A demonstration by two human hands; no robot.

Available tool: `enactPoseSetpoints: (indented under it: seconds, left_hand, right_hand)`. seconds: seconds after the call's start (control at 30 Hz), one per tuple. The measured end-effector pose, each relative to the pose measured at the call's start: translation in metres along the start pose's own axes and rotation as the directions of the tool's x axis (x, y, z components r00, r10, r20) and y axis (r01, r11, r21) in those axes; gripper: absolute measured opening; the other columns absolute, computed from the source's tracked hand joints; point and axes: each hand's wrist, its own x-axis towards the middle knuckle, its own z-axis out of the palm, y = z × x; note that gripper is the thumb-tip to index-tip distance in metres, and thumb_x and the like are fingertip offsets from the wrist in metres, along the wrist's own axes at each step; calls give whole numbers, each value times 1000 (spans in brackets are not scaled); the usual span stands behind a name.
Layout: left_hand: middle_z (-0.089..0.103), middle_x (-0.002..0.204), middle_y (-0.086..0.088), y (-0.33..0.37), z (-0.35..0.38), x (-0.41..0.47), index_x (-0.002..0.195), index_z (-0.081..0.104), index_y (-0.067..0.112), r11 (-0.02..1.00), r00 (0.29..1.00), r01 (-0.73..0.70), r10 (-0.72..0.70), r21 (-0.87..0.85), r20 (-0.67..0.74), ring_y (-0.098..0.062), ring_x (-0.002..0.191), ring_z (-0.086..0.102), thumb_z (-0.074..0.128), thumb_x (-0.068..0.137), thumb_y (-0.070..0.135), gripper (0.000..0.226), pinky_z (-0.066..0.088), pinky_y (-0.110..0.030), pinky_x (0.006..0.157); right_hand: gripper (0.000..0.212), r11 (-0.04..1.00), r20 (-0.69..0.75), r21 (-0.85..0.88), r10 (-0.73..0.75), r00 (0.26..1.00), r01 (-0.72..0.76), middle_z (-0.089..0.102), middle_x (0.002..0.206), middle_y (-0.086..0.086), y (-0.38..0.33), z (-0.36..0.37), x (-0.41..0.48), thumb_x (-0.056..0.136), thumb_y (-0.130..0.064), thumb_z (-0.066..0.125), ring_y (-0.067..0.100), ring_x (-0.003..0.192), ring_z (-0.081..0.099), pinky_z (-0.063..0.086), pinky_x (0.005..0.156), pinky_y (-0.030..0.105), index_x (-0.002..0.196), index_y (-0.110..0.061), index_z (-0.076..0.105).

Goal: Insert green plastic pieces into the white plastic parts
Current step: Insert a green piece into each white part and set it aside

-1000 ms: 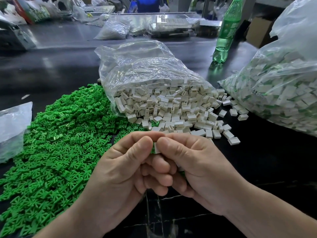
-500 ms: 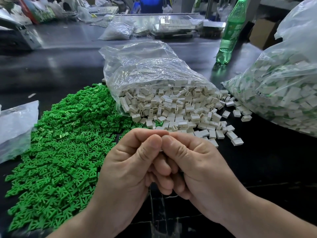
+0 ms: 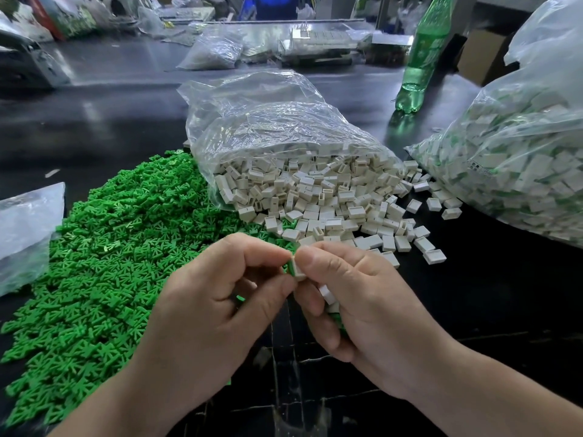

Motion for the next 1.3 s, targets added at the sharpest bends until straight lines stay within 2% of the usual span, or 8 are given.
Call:
enactPoseSetpoints:
  seconds: [0.23,0.4,0.53,0.67,0.87,1.1,1.2,1.3]
  left_hand:
    - [67,83,17,0,-1,3,93,71,20,999,999,-35,35,27,4,0,76,64,63,83,33,19,44,-6,65]
    - [63,80,24,3,-2,4,89,72,26,984,999,-52,49,169,24,8,75,59,60,79,32,17,37,3,62]
    - [66,79,20,2,-3,4,89,72,28,973,998,-44,35,226,44,0,70,61,59,78,32,17,45,-11,60]
    - [70,83,15,1,-3,4,91,74,24,958,997,-68,53,279,60,-6,66,65,61,79,31,19,53,-30,57]
    - [70,80,11,-3,-3,3,88,74,20,910,986,-164,138,380,96,-12,59,62,65,81,24,13,51,-31,49]
    - [69,75,9,-3,-2,5,85,73,19,898,991,-132,122,420,52,-13,56,62,60,80,25,15,51,-32,48]
    - [65,69,16,0,-3,6,86,69,30,947,1000,1,-11,320,29,-6,58,60,55,82,34,15,47,-15,51]
    - [69,70,9,-2,-5,5,87,66,35,948,947,306,-293,-87,132,-6,61,67,53,81,53,23,52,-18,52]
  right_hand:
    - [24,996,-35,-90,-7,999,4,56,63,-1,2,-2,1,89,-40,62,10,39,44,31,35,18,70,-26,65]
    - [27,980,-75,-199,-5,997,-10,55,65,6,4,-2,0,89,-45,62,13,43,46,34,36,20,70,-25,65]
    - [30,967,-98,-254,-17,995,-9,57,62,-3,4,-1,0,99,-38,61,9,44,49,36,38,19,71,-29,66]
    - [32,963,-117,-268,-5,993,-27,56,62,-1,4,1,-1,98,-39,60,10,44,48,36,38,19,70,-26,65]
    - [34,954,-133,-289,47,990,-84,56,62,2,5,1,0,97,-42,59,11,43,47,34,37,21,70,-22,64]
    - [36,963,-144,-260,36,989,-73,57,63,4,5,2,0,98,-43,60,12,43,47,34,37,20,68,-24,64]
    - [39,957,-159,-288,-8,987,-39,57,64,11,5,0,-1,97,-48,59,13,44,48,35,38,20,74,-17,63]
    - [36,935,-148,-355,-56,987,-1,57,55,-2,3,0,-1,99,-44,58,7,41,48,36,39,16,72,-21,63]
